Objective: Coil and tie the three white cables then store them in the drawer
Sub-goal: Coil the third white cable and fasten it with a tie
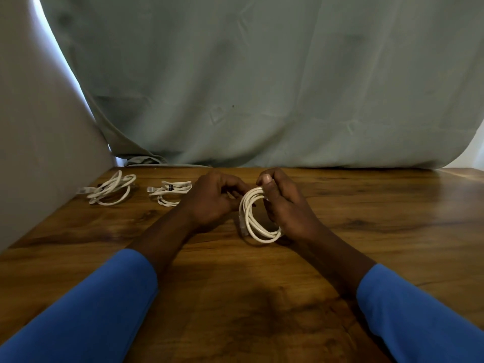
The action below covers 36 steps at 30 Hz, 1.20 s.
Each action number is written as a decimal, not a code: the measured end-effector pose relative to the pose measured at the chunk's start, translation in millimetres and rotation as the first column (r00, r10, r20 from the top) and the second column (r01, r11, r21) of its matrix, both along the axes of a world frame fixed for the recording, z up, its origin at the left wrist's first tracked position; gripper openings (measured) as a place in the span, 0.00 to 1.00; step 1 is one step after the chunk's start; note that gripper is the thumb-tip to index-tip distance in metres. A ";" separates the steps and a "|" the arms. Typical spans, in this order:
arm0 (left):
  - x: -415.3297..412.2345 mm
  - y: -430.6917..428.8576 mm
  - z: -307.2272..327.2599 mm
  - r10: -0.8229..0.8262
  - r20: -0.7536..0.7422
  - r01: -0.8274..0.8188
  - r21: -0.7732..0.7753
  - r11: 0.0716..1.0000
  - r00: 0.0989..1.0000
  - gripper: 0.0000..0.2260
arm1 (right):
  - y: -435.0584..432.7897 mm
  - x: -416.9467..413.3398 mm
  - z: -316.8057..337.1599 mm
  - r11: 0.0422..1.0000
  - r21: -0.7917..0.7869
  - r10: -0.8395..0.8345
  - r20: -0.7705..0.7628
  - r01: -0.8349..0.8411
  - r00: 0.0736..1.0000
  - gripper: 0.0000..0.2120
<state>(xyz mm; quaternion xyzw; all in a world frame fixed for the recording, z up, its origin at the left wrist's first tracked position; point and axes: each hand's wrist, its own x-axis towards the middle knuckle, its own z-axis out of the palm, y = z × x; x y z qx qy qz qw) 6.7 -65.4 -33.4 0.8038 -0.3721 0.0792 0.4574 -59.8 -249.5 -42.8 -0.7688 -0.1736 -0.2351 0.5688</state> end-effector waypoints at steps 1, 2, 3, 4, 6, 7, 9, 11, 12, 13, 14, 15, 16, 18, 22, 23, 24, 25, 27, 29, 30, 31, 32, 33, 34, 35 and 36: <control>-2.0 -0.2 1.8 -0.049 -0.081 0.045 -0.051 0.998 0.996 0.09 | -0.2 -0.5 0.7 1.000 0.004 -0.002 0.000 0.002 1.000 0.14; -4.3 0.0 3.9 -0.094 -0.164 0.076 -0.112 0.991 0.982 0.09 | -0.6 -0.8 1.2 1.000 0.012 0.000 -0.003 0.000 1.000 0.14; -6.8 0.8 5.8 -0.135 -0.240 0.094 -0.174 0.980 0.961 0.09 | -0.8 -1.0 1.5 1.000 0.021 0.011 -0.009 -0.011 1.000 0.14; -9.4 1.8 7.5 -0.169 -0.300 0.101 -0.229 0.968 0.939 0.09 | -1.0 -1.2 1.7 0.999 0.027 0.033 -0.016 -0.032 0.999 0.14; -11.7 4.3 10.6 -0.219 -0.385 0.104 -0.297 0.949 0.896 0.09 | -0.6 -1.8 2.0 0.997 0.024 0.079 -0.045 -0.078 0.996 0.14; -13.1 5.1 12.0 -0.243 -0.421 0.112 -0.313 0.943 0.874 0.09 | 0.0 -2.3 2.2 0.995 0.019 0.096 -0.059 -0.095 0.994 0.14; -13.4 6.2 12.7 -0.274 -0.481 0.128 -0.313 0.941 0.833 0.11 | 1.4 -4.2 2.3 0.991 0.012 0.135 -0.072 -0.134 0.988 0.11; -11.4 5.4 12.2 -0.215 -0.490 0.109 -0.236 0.966 0.845 0.11 | 1.6 -5.1 2.0 0.991 -0.015 0.136 -0.058 -0.137 0.989 0.10; -10.2 4.4 11.3 -0.171 -0.474 0.085 -0.196 0.977 0.864 0.09 | 1.8 -5.4 1.7 0.991 -0.030 0.130 -0.048 -0.132 0.990 0.09; -9.7 2.9 10.2 -0.135 -0.453 0.062 -0.173 0.983 0.881 0.07 | 2.3 -5.6 1.4 0.991 -0.034 0.129 -0.043 -0.131 0.991 0.09; -10.1 1.3 9.3 -0.109 -0.422 0.046 -0.156 0.987 0.900 0.06 | 3.0 -5.7 1.2 0.991 -0.032 0.130 -0.041 -0.131 0.991 0.09; -10.9 -0.3 8.8 -0.091 -0.385 0.041 -0.137 0.990 0.919 0.06 | 3.6 -6.1 1.1 0.991 -0.035 0.128 -0.037 -0.129 0.991 0.09; -11.9 -1.0 8.4 -0.086 -0.358 0.045 -0.121 0.992 0.930 0.07 | 4.2 -6.7 1.4 0.991 -0.051 0.122 -0.033 -0.123 0.992 0.09; -12.7 0.0 8.7 -0.105 -0.359 0.065 -0.123 0.990 0.927 0.08 | 5.5 -7.6 1.8 0.989 -0.096 0.109 -0.035 -0.112 0.993 0.09; -11.2 3.3 13.6 -0.163 -0.384 0.113 -0.150 0.982 0.909 0.11 | 4.2 -7.1 0.9 0.990 -0.107 0.088 -0.046 -0.092 0.995 0.09; -12.1 3.7 14.3 -0.178 -0.394 0.120 -0.169 0.978 0.902 0.12 | 4.3 -6.6 0.8 0.991 -0.091 0.092 -0.054 -0.096 0.994 0.09; -12.6 4.2 14.7 -0.193 -0.405 0.126 -0.185 0.975 0.894 0.13 | 4.5 -6.3 0.7 0.992 -0.078 0.095 -0.063 -0.099 0.994 0.09; -12.9 5.1 15.1 -0.208 -0.418 0.136 -0.196 0.971 0.884 0.14 | 4.8 -6.3 0.9 0.993 -0.071 0.094 -0.075 -0.099 0.993 0.09; -12.3 6.4 14.7 -0.247 -0.463 0.166 -0.209 0.964 0.852 0.17 | 4.8 -6.3 1.5 0.993 -0.069 0.093 -0.102 -0.100 0.990 0.09; -10.8 8.3 13.0 -0.302 -0.523 0.197 -0.247 0.949 0.797 0.21 | 4.2 -6.6 2.2 0.991 -0.080 0.099 -0.110 -0.108 0.989 0.10; -9.6 9.2 11.9 -0.321 -0.549 0.202 -0.267 0.942 0.772 0.22 | 3.8 -6.5 2.4 0.990 -0.092 0.094 -0.105 -0.104 0.990 0.10; -9.0 9.6 11.2 -0.321 -0.562 0.192 -0.278 0.941 0.762 0.21 | 3.0 -6.4 2.3 0.990 -0.108 0.084 -0.097 -0.095 0.992 0.10; -8.0 9.6 10.5 -0.296 -0.564 0.163 -0.274 0.948 0.771 0.19 | 2.8 -6.9 2.5 0.989 -0.121 0.077 -0.091 -0.088 0.993 0.09; -6.7 9.0 9.2 -0.248 -0.552 0.127 -0.248 0.960 0.796 0.18 | 3.2 -7.4 2.3 0.989 -0.124 0.075 -0.088 -0.086 0.993 0.09; -5.9 7.7 8.2 -0.191 -0.525 0.093 -0.208 0.974 0.829 0.16 | 3.9 -8.1 1.8 0.989 -0.118 0.079 -0.085 -0.089 0.993 0.08; -6.4 5.5 7.4 -0.149 -0.487 0.073 -0.170 0.983 0.860 0.13 | 4.9 -9.2 1.9 0.989 -0.108 0.091 -0.084 -0.100 0.992 0.08; -7.9 2.8 6.9 -0.127 -0.453 0.070 -0.142 0.987 0.883 0.09 | 5.8 -10.4 2.2 0.988 -0.101 0.106 -0.084 -0.114 0.991 0.08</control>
